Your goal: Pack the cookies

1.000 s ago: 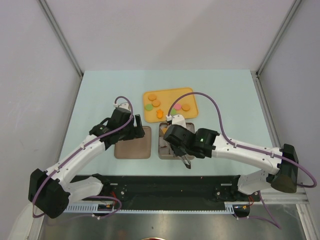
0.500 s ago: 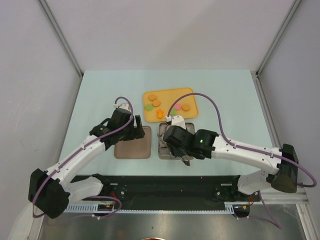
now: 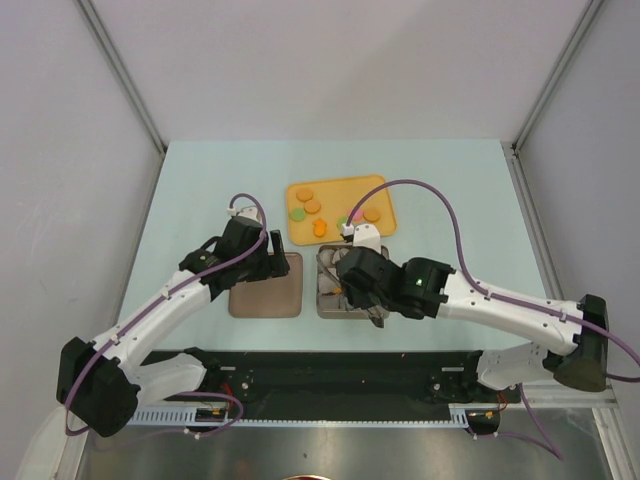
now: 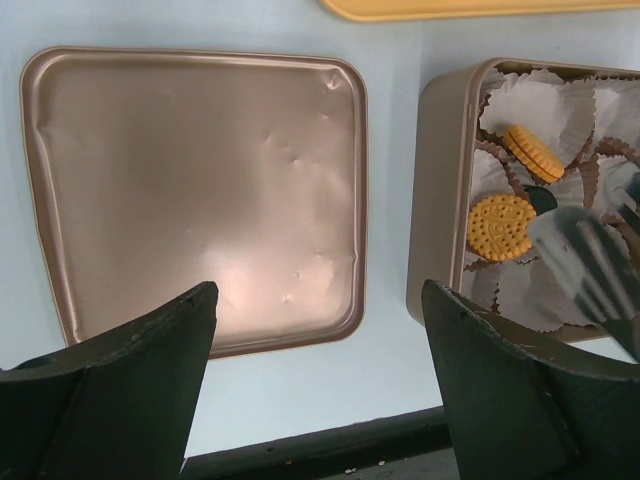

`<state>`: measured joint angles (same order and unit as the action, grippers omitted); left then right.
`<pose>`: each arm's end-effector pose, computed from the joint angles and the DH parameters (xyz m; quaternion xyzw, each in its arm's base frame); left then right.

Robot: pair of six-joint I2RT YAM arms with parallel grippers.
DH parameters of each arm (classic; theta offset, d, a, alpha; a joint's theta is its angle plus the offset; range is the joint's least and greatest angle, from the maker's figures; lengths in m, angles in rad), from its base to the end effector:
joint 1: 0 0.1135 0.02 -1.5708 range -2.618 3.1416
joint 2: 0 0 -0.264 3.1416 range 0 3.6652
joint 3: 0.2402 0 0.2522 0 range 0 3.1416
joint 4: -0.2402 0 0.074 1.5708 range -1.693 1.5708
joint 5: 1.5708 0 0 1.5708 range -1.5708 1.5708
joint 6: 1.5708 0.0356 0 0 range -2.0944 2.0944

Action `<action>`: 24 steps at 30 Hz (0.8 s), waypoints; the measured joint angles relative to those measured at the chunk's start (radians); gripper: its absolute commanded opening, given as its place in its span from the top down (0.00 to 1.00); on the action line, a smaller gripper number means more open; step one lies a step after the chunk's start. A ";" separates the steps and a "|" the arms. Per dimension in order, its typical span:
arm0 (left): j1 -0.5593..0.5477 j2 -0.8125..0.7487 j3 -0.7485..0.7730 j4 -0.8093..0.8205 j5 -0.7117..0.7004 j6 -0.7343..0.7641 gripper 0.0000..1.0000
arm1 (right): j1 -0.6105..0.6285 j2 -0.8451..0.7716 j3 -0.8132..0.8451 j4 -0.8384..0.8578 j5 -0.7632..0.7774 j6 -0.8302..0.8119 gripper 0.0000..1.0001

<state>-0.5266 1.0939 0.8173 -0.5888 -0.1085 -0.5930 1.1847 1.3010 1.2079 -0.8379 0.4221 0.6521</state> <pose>0.1937 -0.1081 0.2556 -0.0498 0.9359 -0.1400 0.3193 0.1124 0.2379 0.3195 -0.1807 0.9128 0.1236 0.3447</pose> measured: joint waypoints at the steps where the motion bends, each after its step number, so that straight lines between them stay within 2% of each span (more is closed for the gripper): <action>1: 0.000 0.000 0.000 0.000 0.000 0.000 0.12 | -0.005 -0.008 0.000 -0.005 0.002 0.003 0.55; 6: 0.000 -0.002 0.000 0.000 0.000 0.000 0.12 | -0.006 -0.022 0.000 -0.079 0.016 0.021 0.72; 10: 0.000 -0.002 0.000 0.000 0.000 0.000 0.12 | 0.016 -0.047 -0.009 -0.154 0.027 0.048 0.77; 13: 0.000 -0.002 0.000 0.001 0.000 0.000 0.12 | 0.025 -0.085 -0.018 -0.210 0.034 0.069 0.84; 21: 0.000 -0.002 0.000 0.002 0.000 0.000 0.12 | 0.032 -0.077 -0.039 -0.241 0.016 0.080 0.95; 24: 0.000 -0.002 0.000 0.002 0.000 0.000 0.12 | 0.034 -0.053 -0.045 -0.236 0.001 0.076 0.96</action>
<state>-0.5266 1.0924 0.8173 -0.5873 -0.1085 -0.5934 1.2186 1.2480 1.1629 -1.0740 0.4229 0.7284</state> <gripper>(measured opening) 0.877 0.263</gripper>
